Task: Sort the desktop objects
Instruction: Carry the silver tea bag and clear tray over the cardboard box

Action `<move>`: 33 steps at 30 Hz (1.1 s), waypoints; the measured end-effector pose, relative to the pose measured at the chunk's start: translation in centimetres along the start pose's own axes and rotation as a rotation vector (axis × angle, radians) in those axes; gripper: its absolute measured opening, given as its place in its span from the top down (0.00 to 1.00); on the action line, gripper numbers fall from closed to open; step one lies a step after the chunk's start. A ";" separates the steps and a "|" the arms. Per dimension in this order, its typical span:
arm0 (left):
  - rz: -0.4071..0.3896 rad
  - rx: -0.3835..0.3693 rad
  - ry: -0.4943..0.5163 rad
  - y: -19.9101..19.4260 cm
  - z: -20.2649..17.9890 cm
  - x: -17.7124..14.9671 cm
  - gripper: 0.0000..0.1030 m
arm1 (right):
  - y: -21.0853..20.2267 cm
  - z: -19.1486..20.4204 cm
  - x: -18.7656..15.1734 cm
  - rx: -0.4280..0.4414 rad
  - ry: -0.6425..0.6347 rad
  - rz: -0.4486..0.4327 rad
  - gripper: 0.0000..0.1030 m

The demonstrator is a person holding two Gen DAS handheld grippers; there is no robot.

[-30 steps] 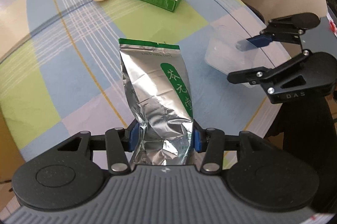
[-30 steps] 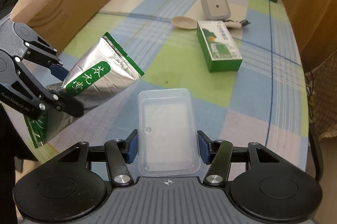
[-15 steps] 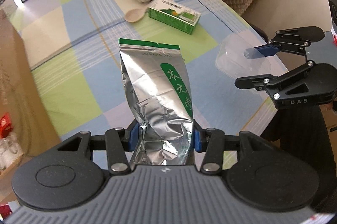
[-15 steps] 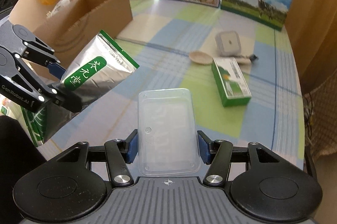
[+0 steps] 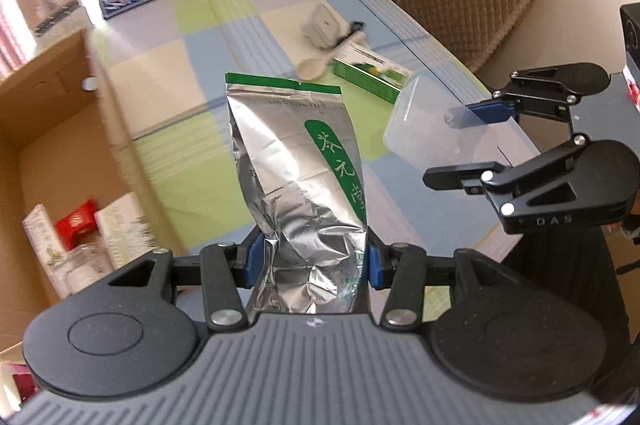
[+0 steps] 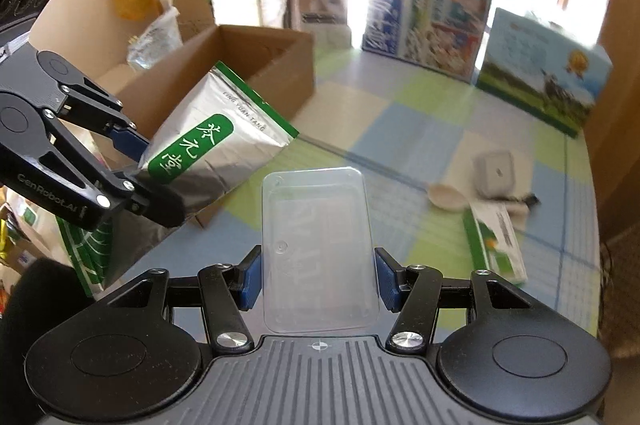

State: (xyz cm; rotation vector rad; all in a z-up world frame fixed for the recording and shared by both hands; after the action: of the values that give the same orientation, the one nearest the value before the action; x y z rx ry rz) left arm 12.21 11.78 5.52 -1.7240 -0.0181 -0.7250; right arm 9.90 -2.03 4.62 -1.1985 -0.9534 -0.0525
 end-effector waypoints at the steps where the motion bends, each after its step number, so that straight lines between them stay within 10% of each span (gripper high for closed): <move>1: -0.004 0.011 -0.005 -0.5 0.5 -0.1 0.58 | 0.1 0.6 0.6 0.005 -0.008 -0.005 0.48; 33: -0.080 0.171 -0.242 -8.2 18.6 -1.1 0.58 | 10.0 12.5 13.9 0.096 -0.101 -0.019 0.48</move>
State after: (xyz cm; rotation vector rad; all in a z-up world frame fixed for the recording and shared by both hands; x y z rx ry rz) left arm 16.64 31.08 10.32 -1.6438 -0.3095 -0.5520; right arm 16.17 18.09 6.47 -1.1114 -1.0442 0.0388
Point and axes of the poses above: each gripper's, at about its wrist camera, not at the fingertips, and y roughly the way its jaws point, z to its left, x to its top, the point moved 1 cm from there along y, roughly the way its jaws point
